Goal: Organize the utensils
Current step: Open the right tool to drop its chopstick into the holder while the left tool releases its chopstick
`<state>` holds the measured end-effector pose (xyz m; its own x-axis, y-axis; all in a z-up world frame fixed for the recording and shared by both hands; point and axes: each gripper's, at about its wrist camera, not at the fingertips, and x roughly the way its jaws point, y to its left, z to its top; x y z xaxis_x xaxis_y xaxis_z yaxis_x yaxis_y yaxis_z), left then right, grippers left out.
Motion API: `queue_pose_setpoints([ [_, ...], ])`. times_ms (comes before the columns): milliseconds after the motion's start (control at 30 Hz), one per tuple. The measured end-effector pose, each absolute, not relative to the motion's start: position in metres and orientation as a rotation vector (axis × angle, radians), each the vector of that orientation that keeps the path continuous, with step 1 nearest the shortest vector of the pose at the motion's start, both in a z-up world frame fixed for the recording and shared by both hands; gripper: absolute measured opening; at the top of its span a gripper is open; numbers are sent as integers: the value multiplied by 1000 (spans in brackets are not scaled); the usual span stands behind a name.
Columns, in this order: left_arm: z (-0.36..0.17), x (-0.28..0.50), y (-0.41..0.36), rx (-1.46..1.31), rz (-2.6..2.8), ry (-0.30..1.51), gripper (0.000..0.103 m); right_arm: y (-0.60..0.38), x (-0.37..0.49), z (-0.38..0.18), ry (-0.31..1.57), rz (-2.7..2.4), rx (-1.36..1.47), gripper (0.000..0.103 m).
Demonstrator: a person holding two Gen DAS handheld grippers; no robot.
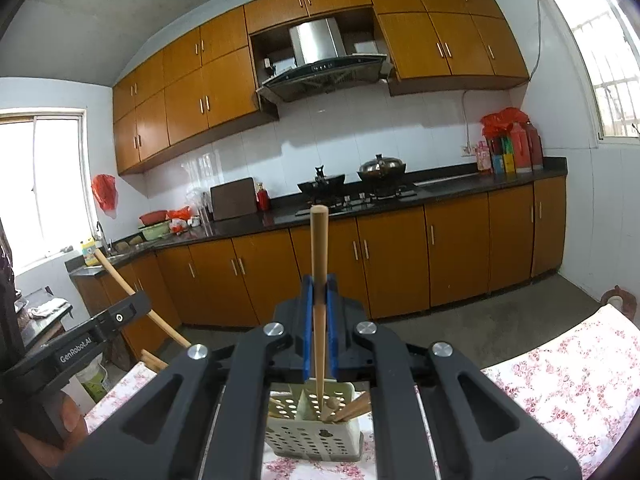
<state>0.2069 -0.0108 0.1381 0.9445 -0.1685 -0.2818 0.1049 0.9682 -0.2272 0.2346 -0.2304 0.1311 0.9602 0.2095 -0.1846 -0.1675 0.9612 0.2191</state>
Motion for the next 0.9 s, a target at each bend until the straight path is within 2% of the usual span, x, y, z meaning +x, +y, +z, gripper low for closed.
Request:
queue_pose_setpoints([
  [200, 130, 206, -12, -204, -170, 351, 7, -226, 242, 122, 240, 202, 193, 8],
  [433, 139, 196, -6, -221, -186, 350, 10, -231, 226, 126, 227, 190, 216, 17],
  [500, 145, 188, -4, -227, -189, 339, 19, -233, 218, 131, 216, 186, 215, 20],
  [533, 147, 183, -2, -228, -186, 333, 29, -236, 211, 134, 208, 181, 215, 23],
  [567, 149, 180, 0, -229, -185, 327, 33, -238, 206, 135, 204, 178, 216, 25],
  [700, 151, 155, 6, -219, -184, 309, 39, -246, 175, 136, 188, 163, 214, 46],
  [767, 146, 140, 10, -197, -173, 303, 50, -248, 160, 132, 187, 153, 202, 56],
  [900, 130, 115, 15, -144, -143, 289, 66, -245, 128, 113, 197, 133, 140, 79],
])
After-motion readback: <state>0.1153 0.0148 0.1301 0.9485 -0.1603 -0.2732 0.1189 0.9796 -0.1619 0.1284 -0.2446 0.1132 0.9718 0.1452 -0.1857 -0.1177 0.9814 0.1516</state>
